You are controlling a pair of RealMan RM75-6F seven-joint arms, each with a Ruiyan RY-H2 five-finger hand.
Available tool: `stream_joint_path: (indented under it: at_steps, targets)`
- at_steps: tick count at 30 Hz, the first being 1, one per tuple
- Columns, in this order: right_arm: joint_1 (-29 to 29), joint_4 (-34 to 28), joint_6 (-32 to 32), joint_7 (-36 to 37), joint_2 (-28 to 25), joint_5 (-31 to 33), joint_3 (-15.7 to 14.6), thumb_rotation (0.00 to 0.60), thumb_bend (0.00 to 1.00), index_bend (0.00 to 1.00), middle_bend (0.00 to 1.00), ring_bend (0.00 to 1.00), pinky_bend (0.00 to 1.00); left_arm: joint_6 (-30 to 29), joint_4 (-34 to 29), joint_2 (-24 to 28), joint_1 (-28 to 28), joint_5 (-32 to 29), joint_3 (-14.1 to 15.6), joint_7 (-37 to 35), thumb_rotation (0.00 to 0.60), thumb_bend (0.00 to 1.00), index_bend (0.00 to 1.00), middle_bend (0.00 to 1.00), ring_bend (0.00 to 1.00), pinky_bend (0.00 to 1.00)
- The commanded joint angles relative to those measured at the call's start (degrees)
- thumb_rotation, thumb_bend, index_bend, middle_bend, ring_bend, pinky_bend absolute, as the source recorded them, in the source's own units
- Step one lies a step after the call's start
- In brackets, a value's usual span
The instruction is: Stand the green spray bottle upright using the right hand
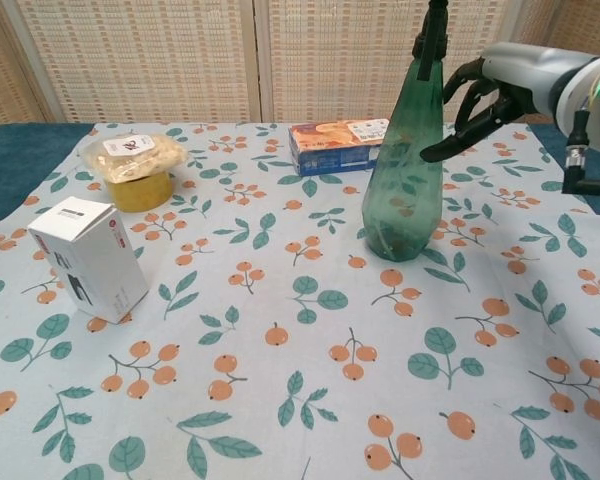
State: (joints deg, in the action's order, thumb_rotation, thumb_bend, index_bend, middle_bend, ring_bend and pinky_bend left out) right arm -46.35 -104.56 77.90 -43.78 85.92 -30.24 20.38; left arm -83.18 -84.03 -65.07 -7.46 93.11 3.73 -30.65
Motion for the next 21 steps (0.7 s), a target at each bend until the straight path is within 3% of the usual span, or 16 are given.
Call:
stream_joint_path:
  at_steps: [1, 7, 10, 13, 15, 17, 21]
  targets:
    - [0.6, -1.3, 0.5, -0.4, -1.5, -0.2, -0.5, 0.6, 0.0, 0.16, 0.28, 0.05, 0.0, 0.0, 0.0, 0.0, 0.0, 0.1, 0.0, 0.1, 0.6, 0.28, 0.0, 0.0, 0.0, 0.17]
    - [2.6, -7.8, 1.0, -3.0, -7.7, 2.6, -2.5, 0.6, 0.0, 0.05, 0.22, 0.0, 0.0, -0.3, 0.1, 0.0, 0.1, 0.0, 0.0, 0.2, 0.6, 0.28, 0.0, 0.0, 0.0, 0.17]
    - [5.4, -13.0, 1.6, -3.9, -13.4, 2.2, -5.7, 0.6, 0.0, 0.04, 0.2, 0.0, 0.0, -0.1, 0.3, -0.1, 0.1, -0.3, -0.1, 0.2, 0.6, 0.28, 0.0, 0.0, 0.0, 0.17]
    - [10.3, -16.4, 2.4, -2.5, -19.6, -2.1, -11.7, 0.6, 0.0, 0.1, 0.19, 0.0, 0.0, -0.1, 0.4, -0.1, 0.2, -0.5, -0.2, 0.1, 0.6, 0.28, 0.0, 0.0, 0.0, 0.17]
    - [15.0, -13.9, 4.3, 0.7, -21.7, -10.8, -17.4, 0.6, 0.0, 0.12, 0.19, 0.0, 0.0, -0.1, 0.5, -0.1, 0.2, -0.6, -0.2, 0.3, 0.6, 0.28, 0.0, 0.0, 0.0, 0.17]
    - [20.2, -6.9, 6.8, 6.5, -21.4, -21.8, -22.8, 0.6, 0.0, 0.12, 0.18, 0.0, 0.0, -0.2, 0.4, -0.1, 0.3, -0.5, -0.1, 0.5, 0.6, 0.28, 0.0, 0.0, 0.0, 0.17]
    - [27.7, 12.5, 11.5, 26.1, -17.5, -41.1, -28.1, 0.6, 0.0, 0.08, 0.16, 0.0, 0.0, -0.6, 0.2, -0.1, 0.5, -0.6, -0.3, 1.3, 0.6, 0.28, 0.0, 0.0, 0.0, 0.17]
